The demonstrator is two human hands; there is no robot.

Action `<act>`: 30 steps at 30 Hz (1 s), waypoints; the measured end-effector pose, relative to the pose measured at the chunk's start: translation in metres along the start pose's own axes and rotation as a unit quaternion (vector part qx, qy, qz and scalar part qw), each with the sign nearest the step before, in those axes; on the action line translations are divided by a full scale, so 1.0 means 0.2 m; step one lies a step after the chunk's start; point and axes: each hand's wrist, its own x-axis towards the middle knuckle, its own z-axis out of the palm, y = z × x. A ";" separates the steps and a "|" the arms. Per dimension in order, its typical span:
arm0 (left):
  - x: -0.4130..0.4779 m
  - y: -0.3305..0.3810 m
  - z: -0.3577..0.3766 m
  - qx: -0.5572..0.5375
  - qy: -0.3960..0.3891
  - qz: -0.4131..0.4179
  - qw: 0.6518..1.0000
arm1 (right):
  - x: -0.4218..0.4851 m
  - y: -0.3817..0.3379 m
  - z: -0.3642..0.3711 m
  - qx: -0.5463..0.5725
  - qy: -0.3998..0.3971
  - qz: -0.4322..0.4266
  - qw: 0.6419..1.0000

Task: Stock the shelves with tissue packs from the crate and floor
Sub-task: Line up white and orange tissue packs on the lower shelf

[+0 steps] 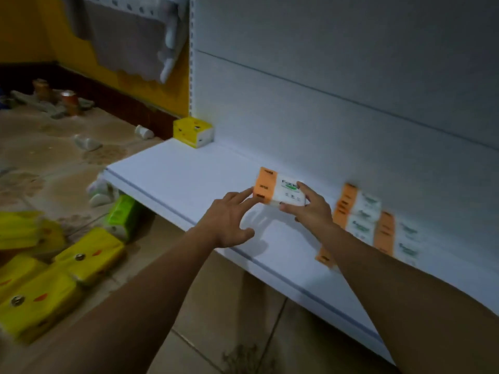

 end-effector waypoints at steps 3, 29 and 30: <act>0.14 0.15 0.13 -0.025 -0.034 0.018 0.999 | 0.01 0.18 -0.16 0.025 0.051 0.034 0.998; 0.15 0.27 0.54 0.017 -0.096 0.012 0.995 | 0.10 0.52 -0.57 -0.271 0.115 0.118 0.948; 0.14 0.25 0.54 0.013 -0.097 0.010 0.995 | 0.10 0.50 -0.56 -0.305 0.109 0.096 0.941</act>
